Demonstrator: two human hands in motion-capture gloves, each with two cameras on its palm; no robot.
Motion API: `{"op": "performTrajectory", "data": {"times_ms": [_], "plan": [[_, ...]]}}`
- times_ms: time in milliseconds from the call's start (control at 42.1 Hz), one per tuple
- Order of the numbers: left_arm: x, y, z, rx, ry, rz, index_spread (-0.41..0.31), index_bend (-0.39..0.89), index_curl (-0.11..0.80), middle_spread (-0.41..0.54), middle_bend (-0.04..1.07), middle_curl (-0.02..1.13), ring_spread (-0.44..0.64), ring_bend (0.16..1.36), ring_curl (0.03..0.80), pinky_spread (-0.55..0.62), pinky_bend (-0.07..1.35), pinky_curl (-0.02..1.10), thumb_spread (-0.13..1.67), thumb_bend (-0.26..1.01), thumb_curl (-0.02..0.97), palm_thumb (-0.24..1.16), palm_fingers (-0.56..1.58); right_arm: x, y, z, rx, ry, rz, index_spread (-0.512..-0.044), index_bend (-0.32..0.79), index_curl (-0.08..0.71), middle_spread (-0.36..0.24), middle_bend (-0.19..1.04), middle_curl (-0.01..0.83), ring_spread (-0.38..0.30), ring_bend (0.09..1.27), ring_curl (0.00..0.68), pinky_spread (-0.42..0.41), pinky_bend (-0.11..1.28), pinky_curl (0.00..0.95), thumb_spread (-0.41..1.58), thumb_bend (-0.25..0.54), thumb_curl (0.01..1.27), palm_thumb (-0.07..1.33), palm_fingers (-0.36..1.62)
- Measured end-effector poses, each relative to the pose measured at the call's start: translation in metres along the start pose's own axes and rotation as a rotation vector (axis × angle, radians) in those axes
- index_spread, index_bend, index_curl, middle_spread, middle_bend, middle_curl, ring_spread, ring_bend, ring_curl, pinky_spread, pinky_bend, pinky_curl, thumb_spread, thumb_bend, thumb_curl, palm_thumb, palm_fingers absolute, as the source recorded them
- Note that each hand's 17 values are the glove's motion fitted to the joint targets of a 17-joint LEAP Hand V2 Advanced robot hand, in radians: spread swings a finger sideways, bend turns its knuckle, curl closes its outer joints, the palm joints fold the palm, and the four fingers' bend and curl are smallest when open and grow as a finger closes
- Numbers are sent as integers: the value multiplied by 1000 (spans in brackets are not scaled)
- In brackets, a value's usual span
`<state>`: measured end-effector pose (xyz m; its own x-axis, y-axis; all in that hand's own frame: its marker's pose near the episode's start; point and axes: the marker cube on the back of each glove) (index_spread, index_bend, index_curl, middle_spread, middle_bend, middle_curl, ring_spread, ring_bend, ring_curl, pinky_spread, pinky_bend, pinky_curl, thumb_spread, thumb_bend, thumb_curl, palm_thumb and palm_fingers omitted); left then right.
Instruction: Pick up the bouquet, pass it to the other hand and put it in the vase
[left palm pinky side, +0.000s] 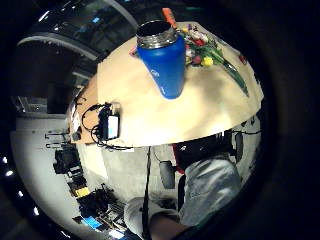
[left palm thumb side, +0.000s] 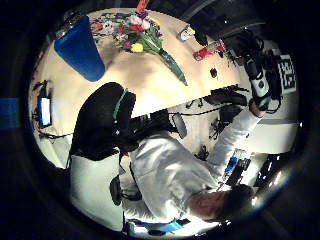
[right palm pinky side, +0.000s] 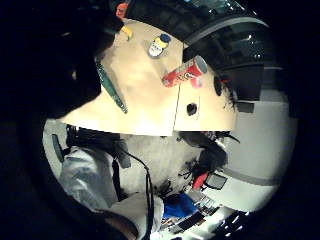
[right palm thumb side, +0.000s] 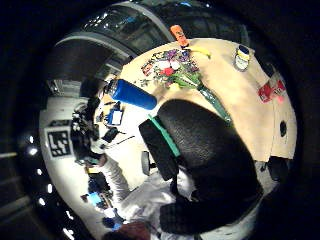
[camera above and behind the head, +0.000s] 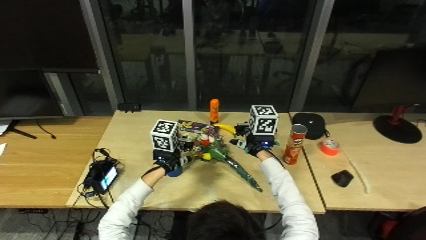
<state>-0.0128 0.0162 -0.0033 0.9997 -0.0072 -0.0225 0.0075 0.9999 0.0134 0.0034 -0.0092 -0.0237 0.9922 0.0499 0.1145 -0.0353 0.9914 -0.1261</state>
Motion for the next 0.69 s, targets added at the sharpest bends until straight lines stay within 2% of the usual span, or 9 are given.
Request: {"op": "performTrajectory", "data": {"times_ms": [71, 143, 333, 594, 690], "plan": [[1, 1, 1, 8, 9, 10, 43, 159, 234, 282, 188, 237, 372, 512, 214, 365, 288, 240, 1085, 76, 236, 416, 289, 10, -12, 1, -8, -30, 49, -352, 74, 88, 32, 255, 251, 98, 591, 255, 233, 597, 295, 1194, 77, 154, 292, 333], [0, 0, 5, 9, 12, 14, 43, 159, 244, 284, 187, 247, 375, 515, 220, 367, 287, 250, 1096, 59, 247, 423, 284, 21, -27, 10, -5, -42, 103, -295, 40, 75, 51, 263, 266, 83, 662, 279, 221, 643, 309, 1176, 66, 173, 312, 440], [-3, 0, 14, -19, 15, 15, 44, 158, 266, 287, 187, 268, 379, 521, 232, 372, 284, 273, 1113, 18, 271, 440, 275, 51, -56, 56, -26, -133, 179, -204, 32, 64, 72, 273, 298, 54, 710, 316, 205, 724, 348, 1135, 27, 212, 347, 450], [-2, -9, 27, -36, 28, 16, 44, 157, 287, 289, 186, 290, 378, 521, 242, 375, 280, 296, 1124, -16, 294, 458, 265, 82, -88, 151, -68, -218, 209, -155, 39, 56, 78, 269, 328, 21, 737, 339, 193, 784, 370, 1062, 16, 279, 485, 447], [1, -9, 29, -39, 32, 22, 44, 156, 292, 289, 185, 296, 378, 522, 246, 375, 279, 303, 1126, -18, 299, 460, 263, 81, -78, 164, -83, -187, 263, -146, 52, 59, 74, 266, 336, 6, 742, 343, 185, 789, 370, 1051, -4, 291, 505, 457]]}}
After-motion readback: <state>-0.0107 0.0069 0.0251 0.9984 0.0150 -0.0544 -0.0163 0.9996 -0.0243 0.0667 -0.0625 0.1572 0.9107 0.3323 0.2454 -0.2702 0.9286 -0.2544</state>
